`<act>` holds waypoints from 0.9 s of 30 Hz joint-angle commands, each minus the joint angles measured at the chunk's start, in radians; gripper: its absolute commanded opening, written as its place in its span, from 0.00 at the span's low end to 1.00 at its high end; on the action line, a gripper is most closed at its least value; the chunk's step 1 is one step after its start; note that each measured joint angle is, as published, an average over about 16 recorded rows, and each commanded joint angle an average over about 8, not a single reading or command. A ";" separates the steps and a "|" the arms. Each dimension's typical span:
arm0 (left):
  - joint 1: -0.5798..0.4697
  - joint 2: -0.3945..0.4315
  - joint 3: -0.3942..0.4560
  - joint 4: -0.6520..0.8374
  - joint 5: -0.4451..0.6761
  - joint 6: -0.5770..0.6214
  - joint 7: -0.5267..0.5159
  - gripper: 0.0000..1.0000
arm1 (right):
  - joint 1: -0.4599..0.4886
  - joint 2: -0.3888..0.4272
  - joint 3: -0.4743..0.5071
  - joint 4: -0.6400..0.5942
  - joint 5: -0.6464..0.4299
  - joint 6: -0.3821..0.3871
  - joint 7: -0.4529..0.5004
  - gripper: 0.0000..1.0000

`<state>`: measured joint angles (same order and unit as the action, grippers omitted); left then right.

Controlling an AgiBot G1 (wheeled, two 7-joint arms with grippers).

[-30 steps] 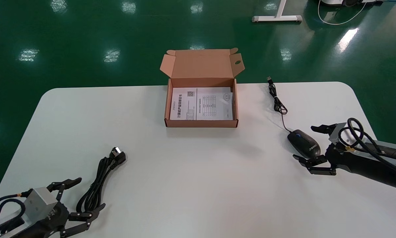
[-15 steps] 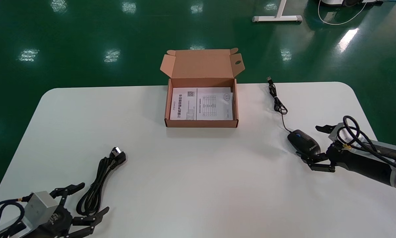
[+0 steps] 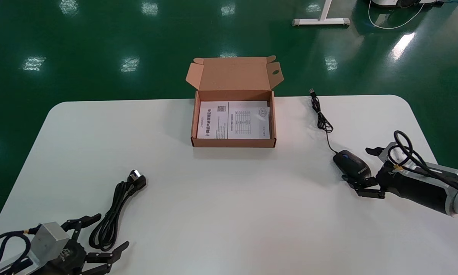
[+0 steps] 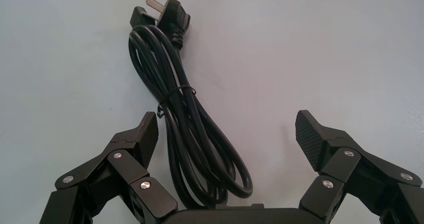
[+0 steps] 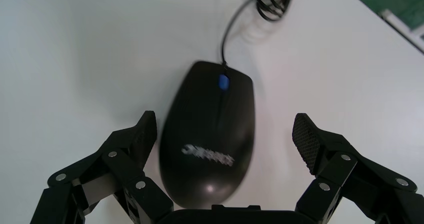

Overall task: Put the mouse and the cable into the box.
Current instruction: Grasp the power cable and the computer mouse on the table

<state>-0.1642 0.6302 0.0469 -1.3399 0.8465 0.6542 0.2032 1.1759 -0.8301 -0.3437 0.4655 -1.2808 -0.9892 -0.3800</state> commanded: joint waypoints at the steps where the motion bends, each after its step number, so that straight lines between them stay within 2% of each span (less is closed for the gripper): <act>1: -0.001 -0.001 0.002 0.000 0.000 0.000 -0.003 1.00 | 0.008 0.001 -0.002 -0.017 -0.003 0.000 0.009 1.00; 3: -0.001 -0.001 0.002 0.000 0.000 0.000 -0.003 1.00 | 0.012 0.001 -0.003 -0.023 -0.005 0.000 0.013 0.99; 4: -0.001 -0.001 0.003 0.000 -0.001 0.000 -0.004 1.00 | 0.013 0.001 -0.004 -0.025 -0.006 0.000 0.014 0.94; 11: -0.001 -0.001 0.003 0.000 0.000 0.000 -0.004 1.00 | 0.010 0.001 -0.004 -0.020 -0.006 0.000 0.009 0.43; 18: -0.001 -0.001 0.003 0.000 0.000 0.000 -0.003 1.00 | 0.006 0.002 -0.003 -0.015 -0.005 0.000 0.005 0.09; 21: -0.001 -0.002 0.003 0.000 0.001 0.000 -0.003 1.00 | 0.005 0.002 -0.002 -0.013 -0.005 0.000 0.004 0.01; 27: -0.004 -0.004 0.004 0.009 0.005 0.007 0.002 1.00 | 0.003 0.002 -0.002 -0.011 -0.004 -0.001 0.003 0.00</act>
<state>-0.1695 0.6241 0.0528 -1.3313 0.8544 0.6621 0.2069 1.1796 -0.8284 -0.3456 0.4540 -1.2851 -0.9898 -0.3768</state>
